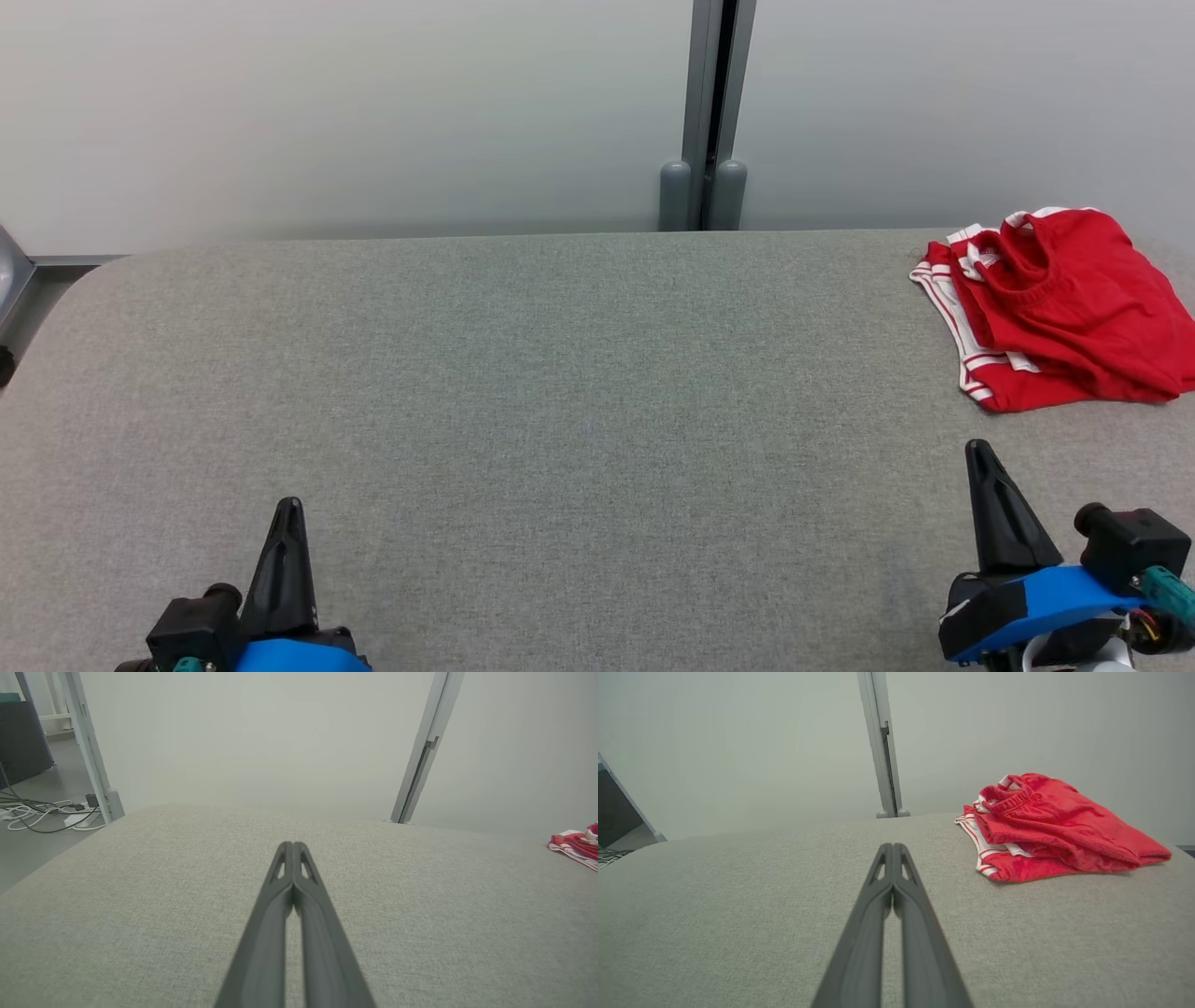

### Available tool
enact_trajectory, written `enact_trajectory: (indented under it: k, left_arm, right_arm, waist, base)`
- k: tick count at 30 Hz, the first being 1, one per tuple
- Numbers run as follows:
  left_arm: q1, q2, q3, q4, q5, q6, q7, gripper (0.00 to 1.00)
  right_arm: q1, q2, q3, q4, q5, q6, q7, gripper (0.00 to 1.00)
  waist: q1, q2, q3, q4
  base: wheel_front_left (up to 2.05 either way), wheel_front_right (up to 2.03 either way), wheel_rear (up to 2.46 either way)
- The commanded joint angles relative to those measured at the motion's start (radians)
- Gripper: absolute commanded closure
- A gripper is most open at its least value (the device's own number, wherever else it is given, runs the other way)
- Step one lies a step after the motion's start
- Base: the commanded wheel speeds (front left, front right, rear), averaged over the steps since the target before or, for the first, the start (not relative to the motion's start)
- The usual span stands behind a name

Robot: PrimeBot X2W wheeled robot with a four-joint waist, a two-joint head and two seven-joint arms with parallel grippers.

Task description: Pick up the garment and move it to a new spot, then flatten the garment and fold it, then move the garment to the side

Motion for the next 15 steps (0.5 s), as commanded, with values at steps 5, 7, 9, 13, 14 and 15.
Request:
enact_trajectory:
  k: [5,7,9,13,14,15]
  left_arm:
    - [-0.029,0.002,0.015,-0.011,-0.124,-0.004,0.029,1.0]
    - [-0.032,0.002,0.016,-0.012,-0.163,-0.006,0.038,1.0]
    - [-0.035,0.002,0.017,-0.013,-0.202,-0.007,0.046,1.0]
    - [-0.041,0.002,0.02,-0.015,-0.276,-0.01,0.062,1.0]
    - [-0.043,0.002,0.021,-0.015,-0.294,-0.011,0.066,1.0]
    - [-0.044,0.002,0.021,-0.015,-0.311,-0.011,0.07,1.0]
  right_arm:
    - [-0.02,-0.003,-0.007,-0.007,0.122,0.0,0.022,1.0]
    - [-0.021,-0.003,-0.007,-0.006,0.16,0.0,0.027,1.0]
    - [-0.022,-0.003,-0.007,-0.005,0.198,0.0,0.032,1.0]
    - [-0.024,-0.004,-0.007,-0.002,0.271,0.0,0.043,1.0]
    - [-0.024,-0.004,-0.008,-0.001,0.288,0.0,0.046,1.0]
    - [-0.025,-0.004,-0.008,0.0,0.305,0.0,0.049,1.0]
  waist:
    - [0.0,0.0,-0.001,-0.001]
    - [0.0,0.0,-0.002,-0.001]
    - [0.0,0.0,-0.002,-0.002]
    - [0.0,0.0,-0.003,-0.002]
    - [0.0,0.0,-0.003,-0.002]
    - [0.0,0.0,-0.003,-0.003]
  base:
    - [0.0,0.0,0.0]
    - [0.0,0.0,0.0]
    - [0.0,0.0,0.0]
    - [0.0,0.0,0.0]
    - [0.0,0.0,0.0]
    - [0.0,0.0,0.0]
